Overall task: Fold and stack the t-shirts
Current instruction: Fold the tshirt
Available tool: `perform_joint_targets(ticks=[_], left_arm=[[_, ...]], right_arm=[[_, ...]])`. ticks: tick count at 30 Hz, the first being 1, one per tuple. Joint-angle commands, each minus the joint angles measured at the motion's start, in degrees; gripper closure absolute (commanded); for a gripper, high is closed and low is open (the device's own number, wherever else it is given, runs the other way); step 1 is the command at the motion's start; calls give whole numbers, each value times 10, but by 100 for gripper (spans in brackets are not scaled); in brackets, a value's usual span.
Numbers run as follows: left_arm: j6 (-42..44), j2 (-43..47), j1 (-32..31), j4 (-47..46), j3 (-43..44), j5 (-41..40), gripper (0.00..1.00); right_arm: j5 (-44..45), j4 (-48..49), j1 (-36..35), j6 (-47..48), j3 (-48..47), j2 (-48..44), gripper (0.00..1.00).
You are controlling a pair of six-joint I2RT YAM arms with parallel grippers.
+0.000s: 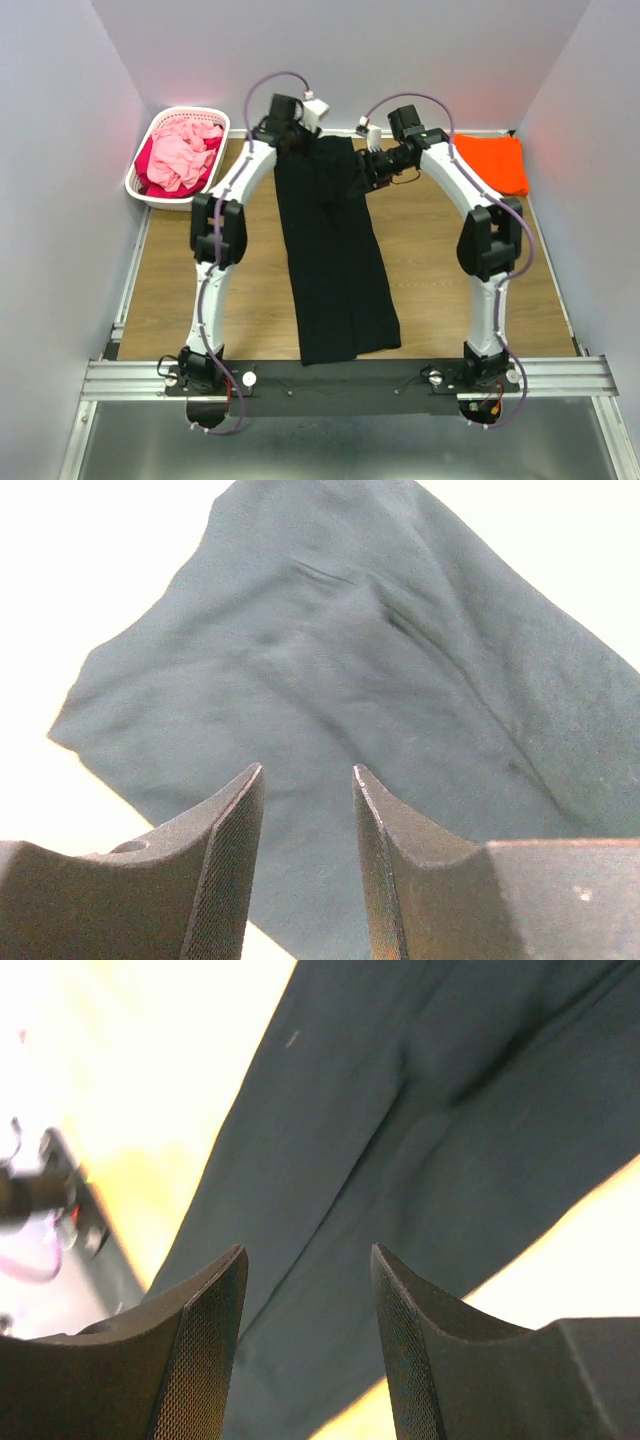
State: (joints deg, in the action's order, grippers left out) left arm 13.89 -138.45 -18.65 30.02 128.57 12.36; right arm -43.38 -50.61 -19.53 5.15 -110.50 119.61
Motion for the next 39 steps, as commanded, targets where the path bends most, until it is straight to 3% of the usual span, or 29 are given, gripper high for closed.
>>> perform_joint_targets(ticks=[1,5,9,12,21,31,39], left_arm=[[-18,131,27,-46,-49,29,50],[-27,175,28,-36,-159,50,50],[-43,173,30,-29,-202,65,55],[-61,163,30,-28,-215,86,57],[-64,141,32,-22,-239,81,58],[-62,137,34,-21,-252,79,58],[-65,114,33,-19,-229,99,58]], right_arm=[[66,41,-13,-37,-70,74,41],[89,65,-13,-50,-134,134,44],[120,99,-13,-78,-168,187,58],[151,132,-13,-93,-187,221,63],[222,167,-10,-152,-211,304,67],[308,164,29,-196,-144,294,71],[288,165,51,-194,-146,294,71]])
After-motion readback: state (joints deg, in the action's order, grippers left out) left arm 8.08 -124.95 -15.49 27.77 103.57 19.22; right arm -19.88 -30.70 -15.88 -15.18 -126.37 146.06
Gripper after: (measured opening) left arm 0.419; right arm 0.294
